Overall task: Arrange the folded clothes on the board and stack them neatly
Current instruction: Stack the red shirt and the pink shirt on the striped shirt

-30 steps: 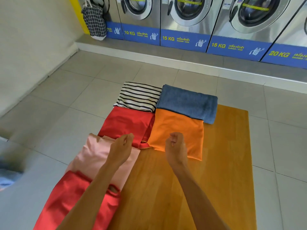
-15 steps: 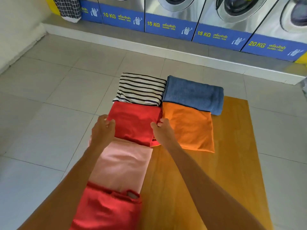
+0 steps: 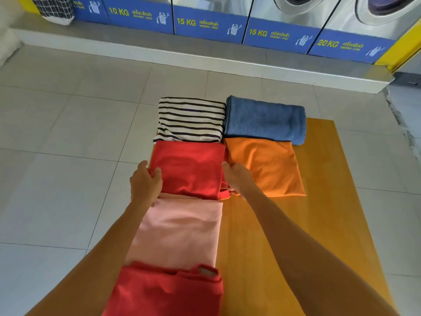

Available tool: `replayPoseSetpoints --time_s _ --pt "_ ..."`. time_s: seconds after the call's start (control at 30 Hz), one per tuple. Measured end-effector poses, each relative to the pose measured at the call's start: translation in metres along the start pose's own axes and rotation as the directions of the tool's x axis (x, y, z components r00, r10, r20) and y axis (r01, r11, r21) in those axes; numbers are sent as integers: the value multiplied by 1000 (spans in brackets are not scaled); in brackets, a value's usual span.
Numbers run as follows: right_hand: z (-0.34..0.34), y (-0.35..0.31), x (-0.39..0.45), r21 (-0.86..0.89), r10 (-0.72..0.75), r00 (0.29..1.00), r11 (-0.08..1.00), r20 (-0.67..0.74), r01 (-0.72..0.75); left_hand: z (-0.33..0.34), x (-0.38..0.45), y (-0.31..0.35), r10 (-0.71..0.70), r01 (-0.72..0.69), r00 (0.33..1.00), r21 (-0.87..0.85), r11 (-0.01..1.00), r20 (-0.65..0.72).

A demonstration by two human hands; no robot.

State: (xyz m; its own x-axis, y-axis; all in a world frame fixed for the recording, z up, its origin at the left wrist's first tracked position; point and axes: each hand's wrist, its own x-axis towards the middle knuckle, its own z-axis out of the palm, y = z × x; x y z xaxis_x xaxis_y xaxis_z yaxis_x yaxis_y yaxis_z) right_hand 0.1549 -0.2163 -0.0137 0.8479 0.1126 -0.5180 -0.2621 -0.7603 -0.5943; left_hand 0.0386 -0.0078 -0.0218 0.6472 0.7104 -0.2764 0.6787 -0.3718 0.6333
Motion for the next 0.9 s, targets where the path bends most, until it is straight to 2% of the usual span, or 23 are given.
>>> replayPoseSetpoints --time_s 0.1,0.23,0.37,0.43,0.63,0.73,0.9 --pt "-7 -7 0 18 55 995 998 81 -57 0 3 4 -28 27 1000 -16 999 -6" --pt "6 -11 5 27 16 996 999 92 -18 -1 12 3 -32 31 999 49 998 14" --pt "22 -17 9 58 13 993 998 117 -20 0 20 2 -123 115 977 53 992 173" --pt "24 -21 10 103 -19 992 995 121 6 -4 24 5 -138 143 963 -4 990 230" --pt "-3 -22 8 355 -183 980 924 73 145 -33 28 22 -37 122 971 -355 927 236" --pt "-28 -44 20 424 -260 965 879 42 219 -49 42 50 14 73 977 -397 915 214" --pt "-53 -99 77 301 -276 952 904 -135 305 -54 100 106 30 37 988 -429 903 148"
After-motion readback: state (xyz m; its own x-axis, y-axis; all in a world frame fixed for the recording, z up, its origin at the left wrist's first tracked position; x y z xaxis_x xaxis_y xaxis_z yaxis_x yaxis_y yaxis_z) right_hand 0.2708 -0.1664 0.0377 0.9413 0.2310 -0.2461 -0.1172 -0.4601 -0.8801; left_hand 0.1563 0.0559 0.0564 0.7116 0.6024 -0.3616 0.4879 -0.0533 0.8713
